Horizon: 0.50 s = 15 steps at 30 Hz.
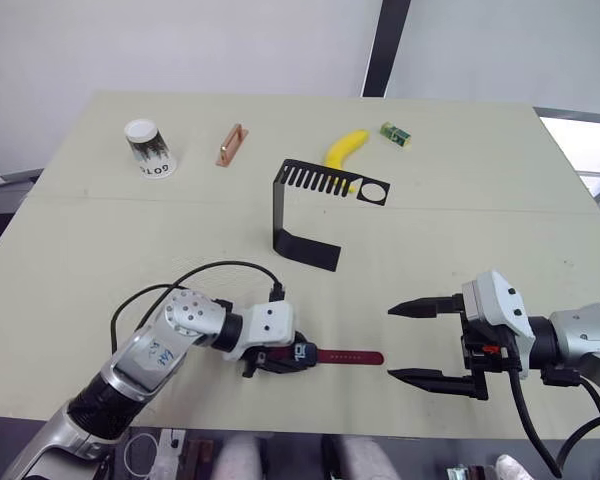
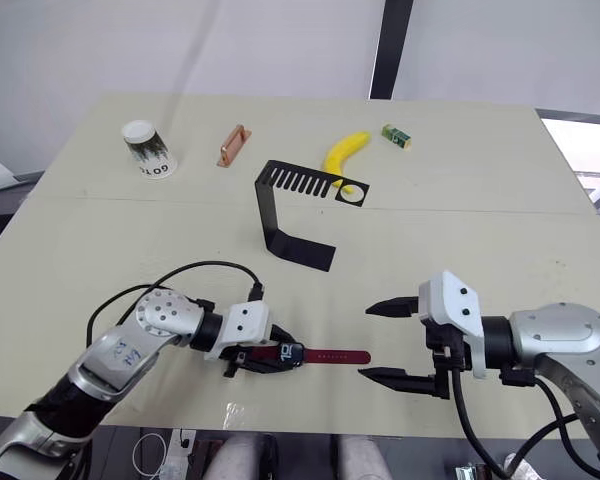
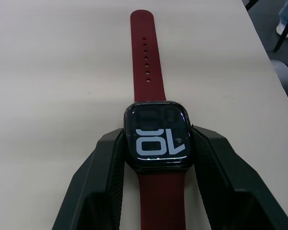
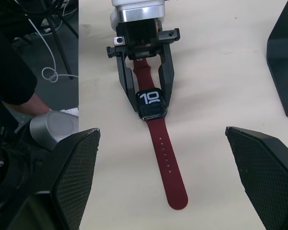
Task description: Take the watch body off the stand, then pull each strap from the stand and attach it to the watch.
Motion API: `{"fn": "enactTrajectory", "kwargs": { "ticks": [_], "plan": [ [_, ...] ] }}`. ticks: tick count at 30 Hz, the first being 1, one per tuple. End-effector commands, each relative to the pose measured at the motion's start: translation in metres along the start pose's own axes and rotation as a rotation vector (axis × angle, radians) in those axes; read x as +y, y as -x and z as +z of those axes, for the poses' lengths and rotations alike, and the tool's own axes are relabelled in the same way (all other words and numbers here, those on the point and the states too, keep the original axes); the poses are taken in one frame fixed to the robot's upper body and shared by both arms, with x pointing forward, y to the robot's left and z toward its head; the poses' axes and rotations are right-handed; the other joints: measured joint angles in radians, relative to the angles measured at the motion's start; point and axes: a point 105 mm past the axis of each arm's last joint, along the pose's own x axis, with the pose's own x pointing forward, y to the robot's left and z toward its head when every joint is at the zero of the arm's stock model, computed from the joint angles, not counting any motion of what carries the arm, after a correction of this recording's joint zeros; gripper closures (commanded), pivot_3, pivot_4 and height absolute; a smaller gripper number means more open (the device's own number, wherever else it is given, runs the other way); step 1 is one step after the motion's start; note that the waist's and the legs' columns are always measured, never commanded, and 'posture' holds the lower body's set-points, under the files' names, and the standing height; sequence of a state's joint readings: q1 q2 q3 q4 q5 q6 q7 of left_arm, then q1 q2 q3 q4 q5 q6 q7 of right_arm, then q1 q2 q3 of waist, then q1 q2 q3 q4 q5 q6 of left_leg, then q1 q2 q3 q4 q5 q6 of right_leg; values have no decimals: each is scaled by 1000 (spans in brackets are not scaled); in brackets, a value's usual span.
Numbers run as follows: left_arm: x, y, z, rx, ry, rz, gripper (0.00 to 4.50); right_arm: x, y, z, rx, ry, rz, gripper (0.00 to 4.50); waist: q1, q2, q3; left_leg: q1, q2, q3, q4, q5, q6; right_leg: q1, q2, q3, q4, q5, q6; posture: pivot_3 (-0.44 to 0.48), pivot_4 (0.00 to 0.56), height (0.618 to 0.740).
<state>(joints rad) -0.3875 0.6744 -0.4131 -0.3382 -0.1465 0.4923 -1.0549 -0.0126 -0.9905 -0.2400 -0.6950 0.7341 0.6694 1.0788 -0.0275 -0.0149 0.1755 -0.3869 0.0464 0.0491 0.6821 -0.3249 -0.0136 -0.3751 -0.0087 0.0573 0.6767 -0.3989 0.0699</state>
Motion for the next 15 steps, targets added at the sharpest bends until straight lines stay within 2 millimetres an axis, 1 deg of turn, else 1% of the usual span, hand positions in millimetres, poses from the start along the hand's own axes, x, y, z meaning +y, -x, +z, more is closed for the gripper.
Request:
{"fn": "enactTrajectory", "kwargs": {
  "ticks": [1,2,4,5,7,8,9,10,11,13,15],
  "plan": [
    [1,3,1,-24,33,16,1427,0,4,-1,22,31,7,0,0,0,0,0,0,0,0,0,0,0,0,0,0,0,0,0,150,740],
    [1,5,3,-37,52,14,1123,-1,5,-2,25,33,5,0,0,0,0,0,0,0,0,0,0,0,0,0,0,0,0,0,150,740],
    [0,16,9,-84,96,17,265,-3,7,-3,31,39,-2,0,-1,0,0,0,0,0,0,0,0,0,0,0,0,0,0,0,150,740],
    [-1,25,11,-106,120,20,80,-5,9,-3,33,42,-6,0,-2,0,0,0,0,0,0,0,0,0,0,0,0,0,0,0,150,740],
    [-6,46,17,-162,147,3,80,-7,14,-2,35,39,-16,0,-4,0,0,0,1,0,0,0,0,0,0,0,1,0,0,0,150,740],
    [-10,61,19,-188,157,-1,80,-8,19,-1,34,29,-23,0,-5,0,0,0,1,0,0,0,0,0,0,0,1,0,0,0,150,740],
    [-12,71,21,-204,160,-4,80,-9,22,-1,33,22,-28,0,-4,0,0,0,1,0,0,0,0,0,0,0,1,0,0,0,150,740],
    [-15,86,21,-217,176,4,80,-11,27,-1,33,9,-39,0,-3,0,0,0,1,0,0,0,0,0,0,0,1,0,0,0,150,740],
    [-17,96,21,-224,185,9,80,-13,31,-1,32,0,-47,0,-2,0,0,0,1,0,0,0,0,0,0,0,0,0,0,0,150,740],
    [-22,133,7,-165,244,59,80,-17,47,-2,46,-19,-66,0,-2,0,0,1,0,0,0,0,0,0,-1,0,-1,0,0,0,150,740],
    [-26,160,-5,-88,275,106,80,-19,60,-3,68,-28,-77,0,-2,0,0,1,0,0,-1,0,0,0,-1,0,-2,0,0,0,150,740]
  ]
}}
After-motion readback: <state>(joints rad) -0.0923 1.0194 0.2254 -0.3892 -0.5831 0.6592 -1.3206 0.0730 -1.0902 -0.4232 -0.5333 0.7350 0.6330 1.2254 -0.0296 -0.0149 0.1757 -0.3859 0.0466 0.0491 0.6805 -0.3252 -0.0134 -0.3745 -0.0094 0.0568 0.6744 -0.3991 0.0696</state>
